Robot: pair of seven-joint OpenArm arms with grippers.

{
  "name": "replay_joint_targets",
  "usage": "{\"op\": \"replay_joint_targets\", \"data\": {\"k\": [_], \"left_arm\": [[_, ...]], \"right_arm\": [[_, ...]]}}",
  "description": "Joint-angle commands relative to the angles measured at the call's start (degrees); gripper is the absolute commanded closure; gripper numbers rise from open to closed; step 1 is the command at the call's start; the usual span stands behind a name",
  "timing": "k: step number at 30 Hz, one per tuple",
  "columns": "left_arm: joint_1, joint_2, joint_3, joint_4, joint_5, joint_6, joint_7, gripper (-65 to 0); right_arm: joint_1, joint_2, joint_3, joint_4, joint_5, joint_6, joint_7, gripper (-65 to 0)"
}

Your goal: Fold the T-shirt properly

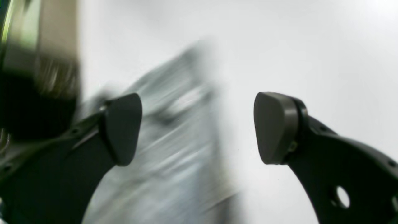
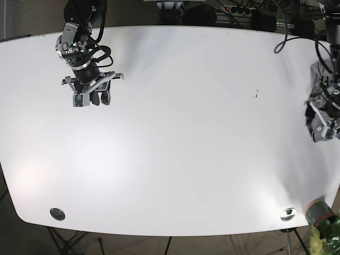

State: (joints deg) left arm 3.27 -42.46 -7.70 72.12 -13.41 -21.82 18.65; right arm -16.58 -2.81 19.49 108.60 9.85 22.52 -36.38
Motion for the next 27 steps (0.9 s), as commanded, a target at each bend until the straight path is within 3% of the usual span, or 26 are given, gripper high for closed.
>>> {"op": "replay_joint_targets", "data": {"k": [1, 7, 10, 15, 18, 27], "left_arm": [[-0.76, 3.91, -0.52, 4.76, 4.93, 2.53, -0.59, -51.2], [-0.76, 16.74, -0.60, 11.09, 17.41, 2.79, -1.03, -51.2], [0.73, 21.93, -0.87, 13.38, 19.87, 3.05, -2.35, -51.1], [3.81, 27.56, -0.60, 14.43, 20.05, 3.41, -12.11, -51.1], [5.66, 30.19, 0.89, 14.52, 20.05, 6.13, -18.44, -51.1], [12.60, 31.07, 10.30, 18.04, 20.05, 17.21, -25.91, -51.1]], "right_arm": [[-0.17, 2.24, 0.16, 1.25, 0.92, 0.11, 3.19, -17.3], [-1.93, 4.00, 0.16, 1.25, 0.57, 0.11, 10.58, -17.3], [-3.77, 5.31, 0.16, 1.07, 0.57, 0.11, 14.01, -17.3], [-5.88, 6.11, 0.25, -1.39, 0.57, 0.11, 20.60, -17.3], [-7.64, 6.11, 0.95, -2.97, 0.57, 0.11, 24.38, -17.3], [-12.12, 6.19, 2.98, -9.04, 0.57, 0.11, 33.08, -17.3]]}}
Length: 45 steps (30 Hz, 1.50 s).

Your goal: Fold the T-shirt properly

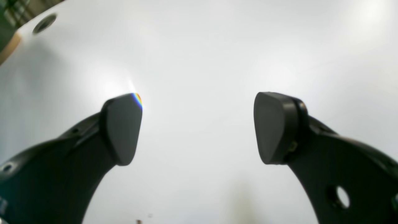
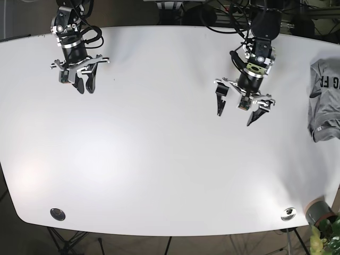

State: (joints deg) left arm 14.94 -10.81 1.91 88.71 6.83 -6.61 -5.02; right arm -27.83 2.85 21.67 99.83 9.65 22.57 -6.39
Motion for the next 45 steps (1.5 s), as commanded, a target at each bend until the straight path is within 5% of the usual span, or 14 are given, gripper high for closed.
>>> {"op": "replay_joint_targets", "data": {"k": [1, 11, 23, 36, 45], "left_arm": [[1.81, -0.58, 1.47, 1.45, -0.19, 2.96, -2.94, -51.1], [14.29, -0.66, 5.34, 2.94, -0.11, 7.18, -13.14, -51.1], [32.49, -0.66, 2.79, 9.62, -0.19, 7.18, -13.84, -51.1], [53.59, -0.22, 2.70, 11.29, -0.46, 7.36, -13.58, -51.1], [54.47, -0.22, 2.61, -0.22, -0.54, 14.57, -13.93, -51.1]], "right_arm": [[-1.22, 0.53, 1.05, -1.06, 0.77, 0.07, 4.15, -17.3], [-7.64, 2.03, 1.41, -4.84, 0.77, -0.11, 10.83, -17.1], [-23.73, 2.03, 0.88, -5.02, 1.38, -0.02, 22.61, -17.1], [-38.14, 2.03, -4.04, -6.16, 1.38, -0.02, 23.05, -17.1], [-38.93, 4.14, -8.00, -17.06, 1.38, -0.02, 23.32, -17.1]]}}
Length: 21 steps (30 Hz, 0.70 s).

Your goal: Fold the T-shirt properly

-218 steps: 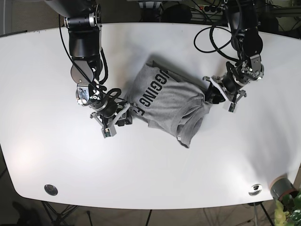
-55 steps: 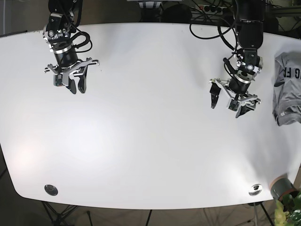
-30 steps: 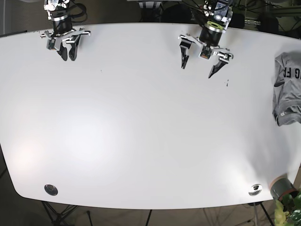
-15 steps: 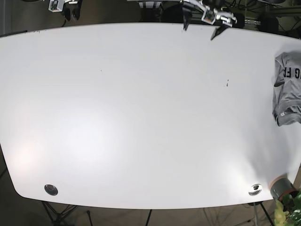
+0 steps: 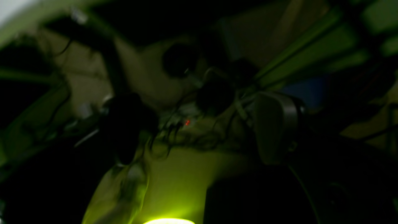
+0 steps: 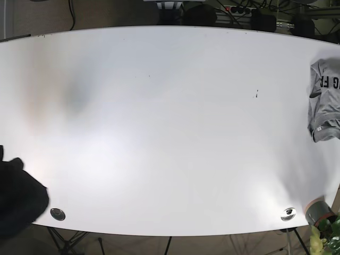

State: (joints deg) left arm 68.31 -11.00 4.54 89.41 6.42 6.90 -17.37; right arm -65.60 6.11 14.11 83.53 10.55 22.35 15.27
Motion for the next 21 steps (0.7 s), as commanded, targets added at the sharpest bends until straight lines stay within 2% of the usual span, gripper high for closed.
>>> {"op": "replay_joint_targets", "data": {"k": [1, 7, 14, 21], "left_arm": [[1.00, -0.03, -0.01, -1.63, -0.13, 1.41, -1.58, -51.1], [-1.90, -0.03, -0.10, -5.23, -0.13, 1.41, -1.23, -51.1], [-6.38, -0.03, -0.10, -11.03, -0.13, 1.41, -1.23, -51.1], [-4.71, -0.03, -0.10, -8.04, -0.22, 1.41, -1.40, -51.1]], "right_arm": [[-1.17, 1.32, -1.05, -1.28, 0.49, 0.20, 1.66, -17.1], [1.30, 2.02, -3.16, -3.83, 0.05, 0.02, 1.66, -17.1], [5.60, 2.02, -2.90, -9.20, 0.14, 0.02, 1.66, -17.1], [4.64, 2.02, -2.64, -7.88, 0.49, 0.02, 1.66, -17.1]]}}
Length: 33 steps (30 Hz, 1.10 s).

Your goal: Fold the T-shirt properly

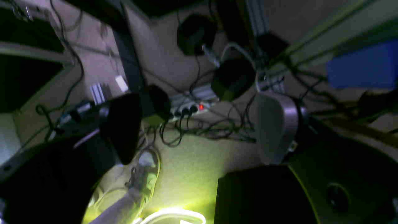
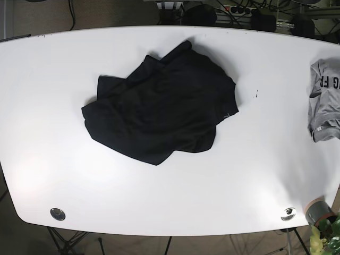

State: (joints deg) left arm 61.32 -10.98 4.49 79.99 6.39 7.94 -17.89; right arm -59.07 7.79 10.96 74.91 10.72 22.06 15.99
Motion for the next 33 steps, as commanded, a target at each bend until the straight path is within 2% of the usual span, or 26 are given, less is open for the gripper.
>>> {"op": "replay_joint_targets", "data": {"k": [1, 12, 20, 27, 33], "left_arm": [[2.46, -0.05, -0.05, 1.82, -0.20, 0.36, -0.79, -51.1], [7.74, -0.05, -0.23, 14.04, -0.20, 0.45, -0.97, -51.1], [11.25, -0.05, -0.49, 24.41, -0.20, 0.45, -0.70, -51.1], [11.52, -0.14, -1.46, 29.68, -0.20, 0.45, -0.70, -51.1], [9.23, 0.04, -1.99, 33.11, -0.20, 0.45, -0.70, -51.1]], "right_arm": [[-2.34, 0.34, 0.51, 0.82, 0.31, 0.31, 0.93, -17.1], [-8.40, 0.25, 0.69, 10.14, 0.40, 0.05, 0.93, -17.1], [-12.45, -1.42, 5.17, 20.25, 0.40, 0.13, 0.58, -17.1], [-13.68, -1.59, 8.86, 28.07, 0.40, 0.22, 0.58, -17.1], [-11.13, -1.68, 9.65, 31.59, 0.40, 0.13, 0.50, -17.1]]}}
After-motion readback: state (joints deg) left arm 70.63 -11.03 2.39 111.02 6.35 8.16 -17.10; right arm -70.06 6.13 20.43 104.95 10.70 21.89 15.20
